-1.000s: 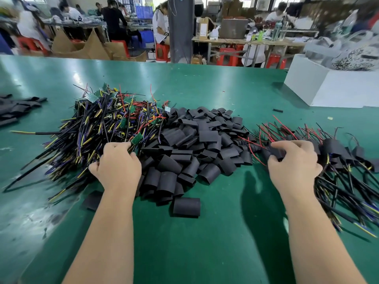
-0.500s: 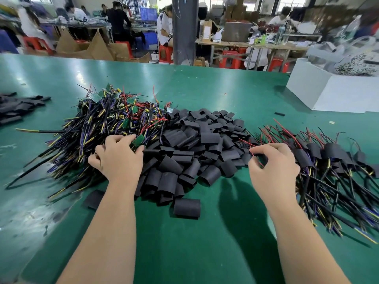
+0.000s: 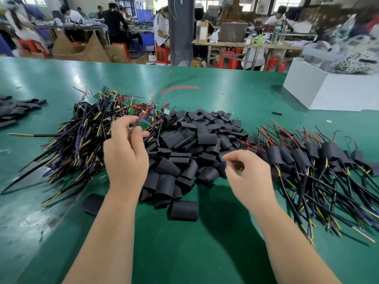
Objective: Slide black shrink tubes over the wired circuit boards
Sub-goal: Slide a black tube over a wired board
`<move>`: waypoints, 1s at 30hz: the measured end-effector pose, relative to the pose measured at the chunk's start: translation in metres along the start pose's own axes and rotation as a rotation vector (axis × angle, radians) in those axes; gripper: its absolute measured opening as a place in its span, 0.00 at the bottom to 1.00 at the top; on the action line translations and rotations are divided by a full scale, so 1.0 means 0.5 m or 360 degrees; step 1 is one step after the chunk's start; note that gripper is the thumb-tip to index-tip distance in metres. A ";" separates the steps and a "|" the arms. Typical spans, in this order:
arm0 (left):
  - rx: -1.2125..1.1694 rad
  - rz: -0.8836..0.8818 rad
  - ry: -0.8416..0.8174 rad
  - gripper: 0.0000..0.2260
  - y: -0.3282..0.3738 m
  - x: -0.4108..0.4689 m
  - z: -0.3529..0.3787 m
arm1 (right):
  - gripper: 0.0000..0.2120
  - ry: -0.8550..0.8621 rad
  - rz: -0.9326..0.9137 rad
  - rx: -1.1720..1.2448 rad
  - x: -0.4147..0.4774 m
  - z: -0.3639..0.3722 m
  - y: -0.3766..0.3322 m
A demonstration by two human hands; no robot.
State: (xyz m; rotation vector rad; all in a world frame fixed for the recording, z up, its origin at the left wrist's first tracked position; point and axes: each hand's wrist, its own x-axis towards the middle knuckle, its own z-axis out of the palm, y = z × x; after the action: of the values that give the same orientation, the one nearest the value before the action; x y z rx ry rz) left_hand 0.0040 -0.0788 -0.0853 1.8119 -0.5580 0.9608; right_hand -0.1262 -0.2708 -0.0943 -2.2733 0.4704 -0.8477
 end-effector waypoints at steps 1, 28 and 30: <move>-0.0048 0.0079 -0.0087 0.08 0.012 -0.003 0.003 | 0.10 -0.0020 -0.0009 -0.0011 -0.002 0.007 -0.001; 0.0074 -0.0177 -0.0876 0.04 0.032 -0.043 0.025 | 0.15 -0.1073 -0.0464 -0.0137 -0.033 0.032 -0.030; 0.0111 -0.0185 -0.0809 0.04 0.031 -0.041 0.026 | 0.15 -0.0969 -0.0412 -0.0105 -0.027 0.021 -0.024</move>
State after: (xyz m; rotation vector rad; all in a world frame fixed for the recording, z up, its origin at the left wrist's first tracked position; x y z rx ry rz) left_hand -0.0143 -0.0980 -0.0964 2.1370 -0.7236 0.4392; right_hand -0.1279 -0.2502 -0.0979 -2.5316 -0.0751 -0.2198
